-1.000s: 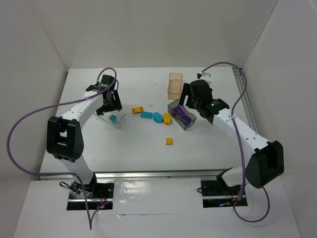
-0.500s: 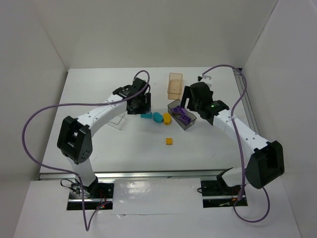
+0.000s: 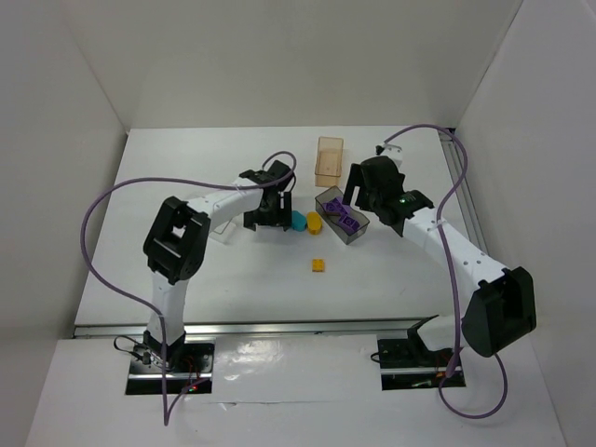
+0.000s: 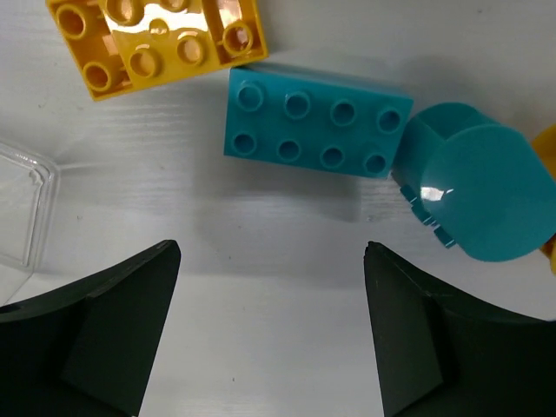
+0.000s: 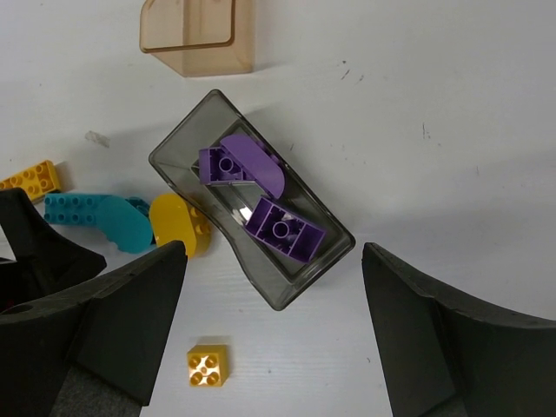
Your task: Sort the legos into containers by color
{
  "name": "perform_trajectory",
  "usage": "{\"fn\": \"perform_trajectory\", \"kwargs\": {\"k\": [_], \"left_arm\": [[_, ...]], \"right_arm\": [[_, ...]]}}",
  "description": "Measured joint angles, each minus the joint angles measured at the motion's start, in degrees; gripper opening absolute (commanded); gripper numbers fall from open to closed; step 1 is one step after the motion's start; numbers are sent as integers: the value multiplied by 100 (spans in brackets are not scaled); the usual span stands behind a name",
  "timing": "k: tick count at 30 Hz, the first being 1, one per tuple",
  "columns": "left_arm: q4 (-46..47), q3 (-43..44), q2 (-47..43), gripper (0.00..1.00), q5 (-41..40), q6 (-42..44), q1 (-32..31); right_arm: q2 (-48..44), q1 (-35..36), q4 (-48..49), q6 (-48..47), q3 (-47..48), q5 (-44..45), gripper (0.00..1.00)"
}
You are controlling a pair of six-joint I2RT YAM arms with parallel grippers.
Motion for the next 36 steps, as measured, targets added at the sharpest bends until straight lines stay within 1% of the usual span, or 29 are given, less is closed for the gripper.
{"fn": "perform_trajectory", "kwargs": {"k": [11,16,17,19,20,22,24,26,29,32,36], "left_arm": [[7,951,811,94,-225,149,-2],[-17,1132,951,83,-278,199,4],[-13,1169,975,79,-297,221,9],[-13,1220,1012,74,-326,295,9],[-11,1233,1021,66,-328,310,9],[-7,1252,1027,59,-339,363,9],[-4,1257,1027,56,-345,400,9],[-4,1255,1012,56,-345,446,9],[-4,1102,787,56,-361,457,44],[-35,761,179,56,-348,433,160],[-66,208,-890,57,-476,356,693]], "right_arm": [[-2,-33,-2,0,-9,-39,91],[-2,-76,4,0,-9,-79,91],[-2,-83,7,0,-11,-81,91],[-2,-85,7,0,-22,-83,91],[0,-85,9,0,-31,-85,91],[0,-85,7,0,-63,-90,91],[0,-85,2,0,-90,-98,91],[0,-87,4,0,-90,-98,91],[0,-87,4,0,-90,-98,91],[0,-87,7,0,-90,-101,91],[0,-87,9,0,-90,-122,91]]}}
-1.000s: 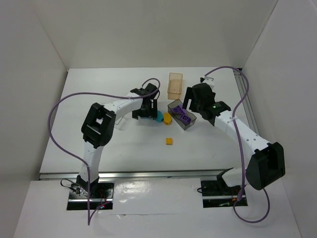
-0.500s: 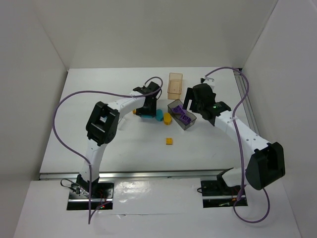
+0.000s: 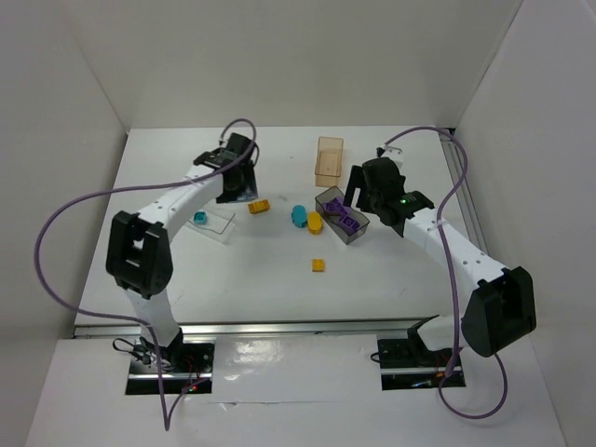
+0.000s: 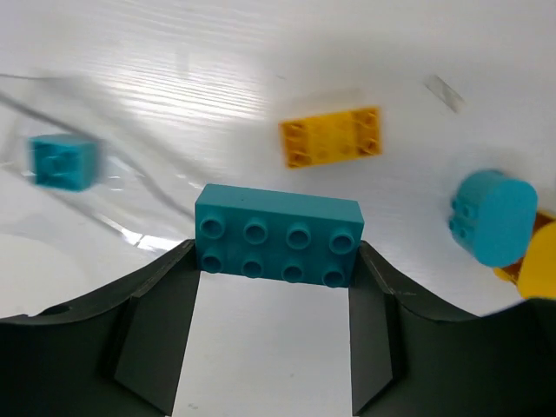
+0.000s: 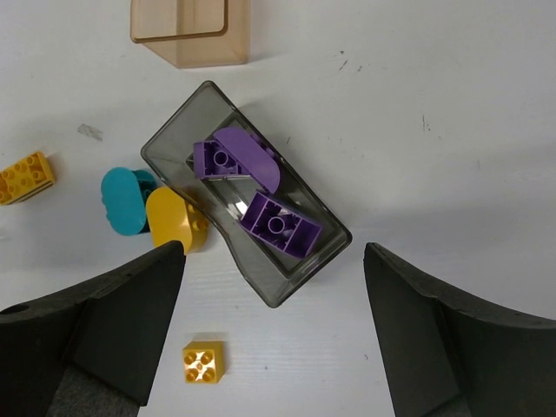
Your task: Sort the legos into containers by color
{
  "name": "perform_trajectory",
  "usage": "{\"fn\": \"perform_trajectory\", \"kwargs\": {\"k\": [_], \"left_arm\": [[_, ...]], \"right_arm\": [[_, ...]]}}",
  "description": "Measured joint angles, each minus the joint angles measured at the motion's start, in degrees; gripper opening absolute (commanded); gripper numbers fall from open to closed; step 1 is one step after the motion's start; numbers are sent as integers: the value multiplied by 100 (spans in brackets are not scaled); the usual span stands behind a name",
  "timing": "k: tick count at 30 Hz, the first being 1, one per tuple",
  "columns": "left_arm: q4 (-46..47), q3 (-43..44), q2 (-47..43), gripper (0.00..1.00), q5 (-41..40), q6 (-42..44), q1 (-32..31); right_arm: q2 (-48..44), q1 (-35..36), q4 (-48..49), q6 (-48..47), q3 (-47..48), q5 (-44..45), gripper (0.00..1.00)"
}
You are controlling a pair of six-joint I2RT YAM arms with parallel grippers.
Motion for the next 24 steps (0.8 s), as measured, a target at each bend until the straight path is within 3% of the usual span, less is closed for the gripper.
{"fn": "perform_trajectory", "kwargs": {"k": [4,8,10,11,13,18,24], "left_arm": [[-17,-470,-702,58,-155,-66,675],[-46,-857,-826,61,-221,-74,1054],[-98,-999,-793,74,-216,-72,1113],[-122,-1036,-776,87,-216,-72,1126],[-138,-1047,-717,92,-184,-72,1134],[-129,-1032,-702,91,-131,-76,1054],[-122,-662,-723,84,111,-46,417]], "right_arm": [[0,0,-2,0,0,-46,91],[0,0,-2,0,0,-70,91],[0,0,-2,0,0,-83,91],[0,0,-2,0,0,-85,91],[0,0,-2,0,0,-85,91],[0,0,-2,-2,0,-87,91],[0,0,-2,-2,0,-87,91]]}}
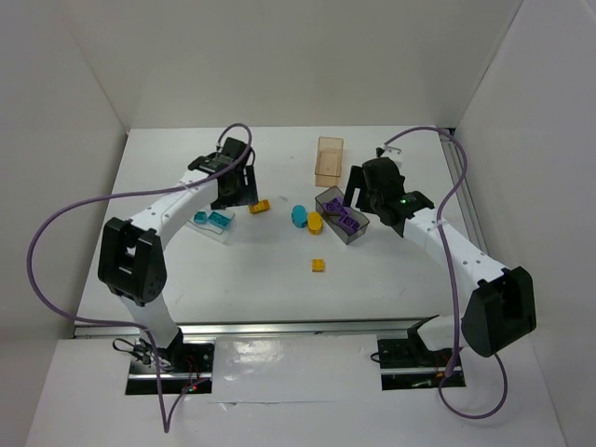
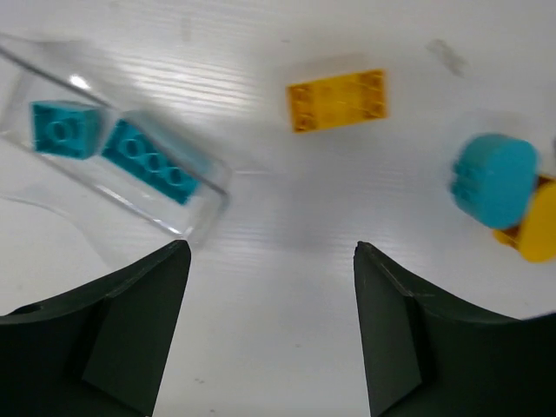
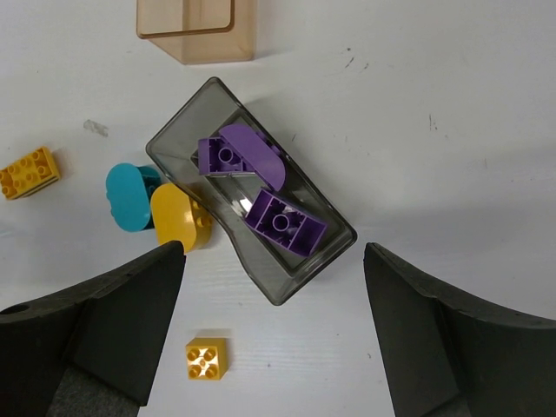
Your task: Sort the legos into containers by color
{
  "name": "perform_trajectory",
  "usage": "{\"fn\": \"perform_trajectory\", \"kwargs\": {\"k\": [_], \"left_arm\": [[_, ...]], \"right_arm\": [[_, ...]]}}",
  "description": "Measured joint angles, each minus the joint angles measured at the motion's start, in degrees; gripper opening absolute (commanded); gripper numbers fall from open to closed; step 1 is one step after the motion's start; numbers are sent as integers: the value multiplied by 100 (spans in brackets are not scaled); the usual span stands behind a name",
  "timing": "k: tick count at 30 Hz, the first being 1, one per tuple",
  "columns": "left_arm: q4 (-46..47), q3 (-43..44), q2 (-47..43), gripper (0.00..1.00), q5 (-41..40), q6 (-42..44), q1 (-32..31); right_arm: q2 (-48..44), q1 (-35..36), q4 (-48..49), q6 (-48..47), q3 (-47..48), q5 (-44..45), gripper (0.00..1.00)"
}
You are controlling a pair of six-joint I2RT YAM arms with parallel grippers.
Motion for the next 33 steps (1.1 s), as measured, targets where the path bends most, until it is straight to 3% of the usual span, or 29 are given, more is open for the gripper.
{"fn": "perform_trajectory", "kwargs": {"k": [6,10,18,33], "left_arm": [[131,577,289,92,393,-201,-1010],[339,883,931,92,671,-625,-1405],[442,1196,1805,91,940,-1069,-1349],[415,2337,2841,75,533,-1541,-1362]], "right_arm": [[0,0,-2,0,0,-42,91],[0,0,-26,-24,0,-37,91],[0,0,-92,-151,0,-28,91],[9,0,-260,-260,7,-92,91]]}}
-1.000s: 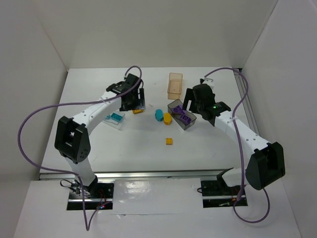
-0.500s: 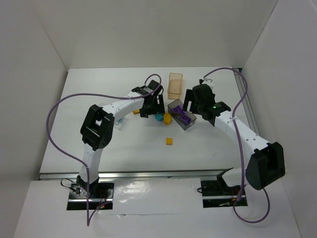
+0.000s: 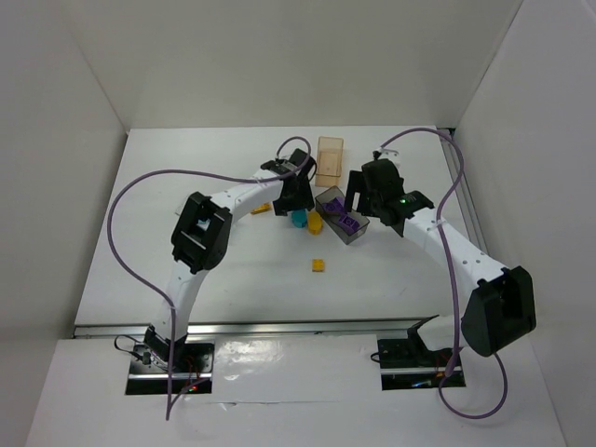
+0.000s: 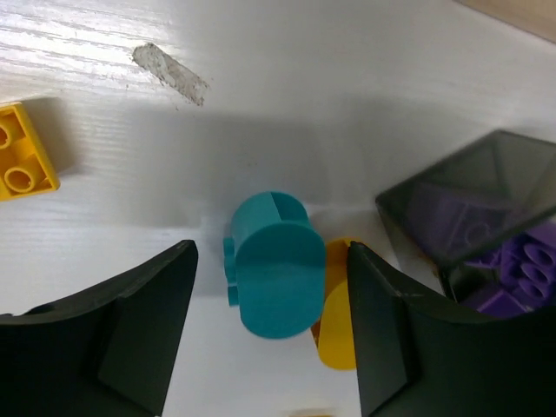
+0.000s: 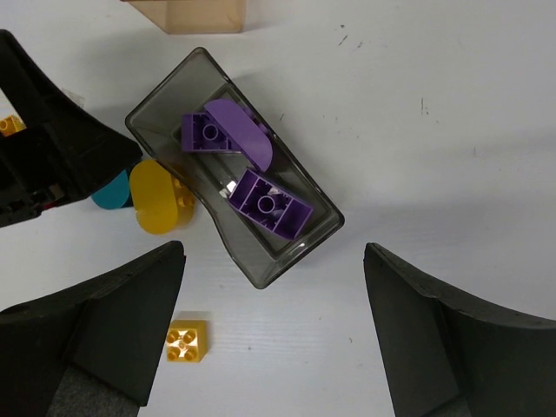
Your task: Sort the legos into containers by color
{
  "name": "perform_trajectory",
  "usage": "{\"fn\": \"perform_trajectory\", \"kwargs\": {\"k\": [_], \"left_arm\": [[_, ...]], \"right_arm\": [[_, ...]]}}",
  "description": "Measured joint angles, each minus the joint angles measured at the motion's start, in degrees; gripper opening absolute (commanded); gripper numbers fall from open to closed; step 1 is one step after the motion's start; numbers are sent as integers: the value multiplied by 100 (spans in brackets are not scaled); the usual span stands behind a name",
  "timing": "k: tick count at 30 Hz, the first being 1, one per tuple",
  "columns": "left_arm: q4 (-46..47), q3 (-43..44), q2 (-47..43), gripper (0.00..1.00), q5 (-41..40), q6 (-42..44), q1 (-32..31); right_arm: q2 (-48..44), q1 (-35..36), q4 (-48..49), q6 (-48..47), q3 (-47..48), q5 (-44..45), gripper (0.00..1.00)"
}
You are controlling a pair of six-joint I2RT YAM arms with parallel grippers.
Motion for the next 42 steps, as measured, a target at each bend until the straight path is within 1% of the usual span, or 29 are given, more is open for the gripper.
{"fn": "perform_trajectory", "kwargs": {"k": [3,4,7,8,10,12,13,18,22,25,27,29,31,34,37,38,40,41,42], "left_arm": [[-118,192,223,71,-76,-101,0],[-157,201,238,66,-92,-120,0],[-262,195,243,59,-168,-133,0],[-254,160,223,51,-195,-136,0],[-236,17,122,42,-254,-114,0],[-267,-168,-33,38,-334,-103,0],[-313,-236,-107,34,-382,-94,0],[-623,-348,-643,34,-732,61,24],[-717,-852,-1655,34,-970,267,299],[-765,-1311,-2518,34,-1123,385,874],[-756,-1589,-2942,34,-1233,472,1309],[-734,-1840,-3187,34,-1290,511,1700],[-717,-2031,-3246,34,-1287,533,1998],[-688,-2236,-3126,37,-1231,562,2295],[-651,-2304,-2896,51,-1086,621,2494],[-643,-2306,-2813,66,-1032,627,2546],[-588,-2315,-2669,86,-946,638,2616],[-562,-2319,-2616,94,-909,656,2640],[-525,-2326,-2570,96,-883,656,2658]], "right_arm": [[15,0,-31,0,0,-44,91],[26,0,-42,0,0,-68,91],[72,0,-42,-2,0,-111,91],[94,0,-42,-2,0,-125,91],[136,0,-44,-2,0,-153,91],[149,0,-44,-4,0,-195,91],[153,0,-44,-9,0,-214,91],[153,9,-42,-17,0,-254,91],[144,168,-33,-13,0,-293,91],[142,479,-7,7,0,-319,91],[157,717,15,17,0,-297,91],[208,938,46,31,0,-258,91],[291,1082,59,50,0,-234,91],[409,1272,59,101,0,-210,91],[444,1379,66,162,0,-179,91],[448,1416,76,170,2,-162,92],[474,1458,94,184,2,-136,92],[490,1473,94,192,2,-131,92],[505,1480,94,203,2,-122,92]]}}
